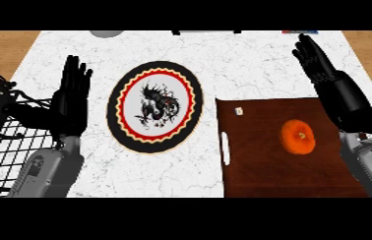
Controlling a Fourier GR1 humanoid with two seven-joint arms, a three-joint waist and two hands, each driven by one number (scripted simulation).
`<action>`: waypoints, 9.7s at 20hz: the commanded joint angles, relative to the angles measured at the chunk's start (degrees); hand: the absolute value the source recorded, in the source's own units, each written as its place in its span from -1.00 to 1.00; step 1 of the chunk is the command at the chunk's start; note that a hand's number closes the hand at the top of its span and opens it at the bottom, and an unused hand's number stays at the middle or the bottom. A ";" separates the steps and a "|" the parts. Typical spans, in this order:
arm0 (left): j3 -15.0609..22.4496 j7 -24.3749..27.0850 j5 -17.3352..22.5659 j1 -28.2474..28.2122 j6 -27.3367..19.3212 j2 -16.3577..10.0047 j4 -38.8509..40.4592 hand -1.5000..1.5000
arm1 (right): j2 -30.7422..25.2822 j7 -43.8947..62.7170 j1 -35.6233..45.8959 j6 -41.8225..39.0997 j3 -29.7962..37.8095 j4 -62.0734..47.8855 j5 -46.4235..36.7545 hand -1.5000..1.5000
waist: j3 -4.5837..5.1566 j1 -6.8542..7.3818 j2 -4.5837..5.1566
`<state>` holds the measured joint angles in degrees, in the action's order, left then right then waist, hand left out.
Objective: Pick the squash from the tray and place it in the plate
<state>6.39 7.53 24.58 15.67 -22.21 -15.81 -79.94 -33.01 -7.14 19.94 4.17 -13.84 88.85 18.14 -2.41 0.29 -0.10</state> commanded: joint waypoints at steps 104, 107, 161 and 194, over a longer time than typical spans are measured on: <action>-10.71 -14.95 -18.02 -4.24 20.94 -5.57 -13.05 0.00 | 26.52 62.01 -35.27 0.37 -11.66 27.50 -95.47 1.00 | 2.78 -5.57 -1.66; -10.09 -13.55 -18.19 -4.49 22.54 -6.21 -13.11 0.00 | 31.20 65.99 -34.23 0.46 -21.57 32.76 -104.09 1.00 | 2.77 -3.39 -1.32; -3.89 -12.57 -20.97 6.54 23.47 0.44 -7.42 0.00 | 32.99 69.18 33.13 47.97 -11.60 -35.91 -66.37 -1.00 | 2.38 6.99 1.88; -11.37 -13.90 -19.53 -3.76 26.13 -2.23 -14.98 0.00 | 22.62 69.78 -22.12 59.10 -28.76 18.88 -85.38 -1.00 | 2.41 -0.64 -0.09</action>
<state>-3.61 -6.68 4.09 14.29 2.54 -17.47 -93.01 -5.75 63.83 5.23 65.60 -40.98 99.48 -67.19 -0.03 -0.65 -0.22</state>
